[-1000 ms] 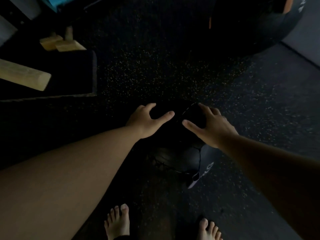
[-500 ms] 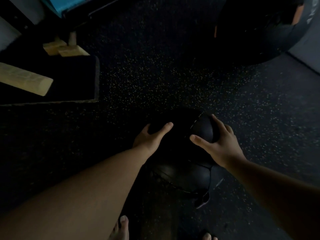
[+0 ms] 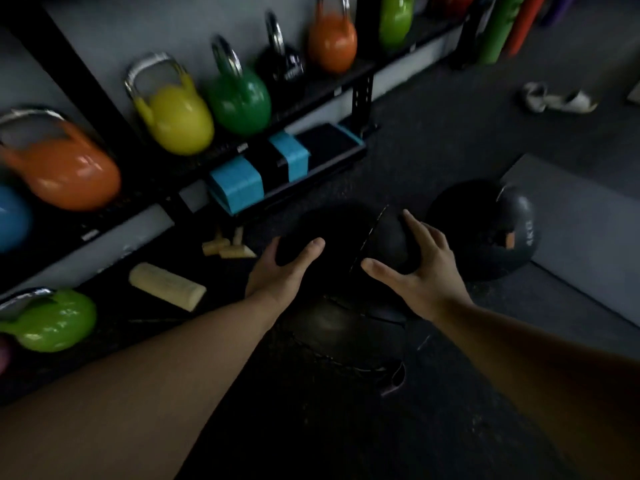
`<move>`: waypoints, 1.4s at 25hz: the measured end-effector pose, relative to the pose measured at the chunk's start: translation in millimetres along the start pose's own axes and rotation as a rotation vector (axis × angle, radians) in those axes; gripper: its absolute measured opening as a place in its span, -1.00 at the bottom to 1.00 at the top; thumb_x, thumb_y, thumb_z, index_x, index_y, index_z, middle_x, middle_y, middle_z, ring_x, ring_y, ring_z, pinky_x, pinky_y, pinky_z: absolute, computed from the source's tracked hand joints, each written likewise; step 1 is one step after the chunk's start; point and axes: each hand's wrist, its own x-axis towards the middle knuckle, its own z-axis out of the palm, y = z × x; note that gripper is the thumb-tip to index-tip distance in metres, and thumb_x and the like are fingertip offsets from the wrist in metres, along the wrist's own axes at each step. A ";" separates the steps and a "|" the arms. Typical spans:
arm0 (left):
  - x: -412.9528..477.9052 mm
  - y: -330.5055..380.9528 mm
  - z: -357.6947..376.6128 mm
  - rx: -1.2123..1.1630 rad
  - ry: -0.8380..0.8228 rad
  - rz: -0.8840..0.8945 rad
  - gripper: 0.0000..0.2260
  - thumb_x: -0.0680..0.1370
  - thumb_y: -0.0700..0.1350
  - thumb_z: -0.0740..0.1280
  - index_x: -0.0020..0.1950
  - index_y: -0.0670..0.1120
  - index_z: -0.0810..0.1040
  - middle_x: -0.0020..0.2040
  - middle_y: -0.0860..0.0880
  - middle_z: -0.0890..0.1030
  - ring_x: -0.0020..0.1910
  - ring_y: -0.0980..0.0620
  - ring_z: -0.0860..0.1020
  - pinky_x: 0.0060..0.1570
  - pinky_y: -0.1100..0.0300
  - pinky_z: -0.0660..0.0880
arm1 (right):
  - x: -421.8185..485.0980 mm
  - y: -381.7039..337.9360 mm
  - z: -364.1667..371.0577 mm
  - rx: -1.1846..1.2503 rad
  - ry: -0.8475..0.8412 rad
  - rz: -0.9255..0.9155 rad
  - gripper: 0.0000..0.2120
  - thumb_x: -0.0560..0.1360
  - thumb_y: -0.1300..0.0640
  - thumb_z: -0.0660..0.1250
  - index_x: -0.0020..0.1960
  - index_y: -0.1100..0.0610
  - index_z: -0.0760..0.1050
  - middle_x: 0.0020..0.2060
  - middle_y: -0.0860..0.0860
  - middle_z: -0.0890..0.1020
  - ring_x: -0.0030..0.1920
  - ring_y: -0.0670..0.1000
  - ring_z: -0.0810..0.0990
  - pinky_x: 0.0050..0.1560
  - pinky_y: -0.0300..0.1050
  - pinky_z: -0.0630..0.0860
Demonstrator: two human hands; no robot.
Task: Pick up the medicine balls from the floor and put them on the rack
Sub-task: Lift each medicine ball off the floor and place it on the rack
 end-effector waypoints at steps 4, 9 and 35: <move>-52.3 160.1 -137.3 -0.042 0.144 0.219 -0.25 0.16 0.61 0.36 0.23 0.27 0.59 0.20 0.16 0.67 0.29 -0.06 0.62 0.37 -0.10 0.51 | 20.5 -193.4 -60.7 0.087 0.067 -0.221 0.20 0.07 -0.70 0.34 0.60 -0.30 0.11 0.56 -0.06 0.23 0.56 0.11 0.22 0.47 0.29 0.35; -168.2 346.1 -336.5 -0.075 0.457 0.487 -0.19 0.17 0.61 0.36 0.29 0.20 0.62 0.10 0.20 0.69 0.15 0.06 0.64 0.09 0.26 0.52 | 8.6 -470.8 -130.8 0.225 0.114 -0.591 0.15 0.10 -0.69 0.35 0.58 -0.28 0.17 0.50 -0.01 0.31 0.51 0.12 0.31 0.49 0.22 0.32; -487.3 515.5 -1000.2 -0.007 1.200 1.007 -0.11 0.20 0.51 0.49 0.43 0.10 0.59 0.25 0.03 0.71 0.20 0.01 0.69 0.29 -0.02 0.61 | -179.4 -1219.0 22.9 0.718 0.022 -1.383 0.20 0.13 -0.67 0.36 0.63 -0.24 0.06 0.61 0.06 0.17 0.58 0.21 0.18 0.52 0.23 0.23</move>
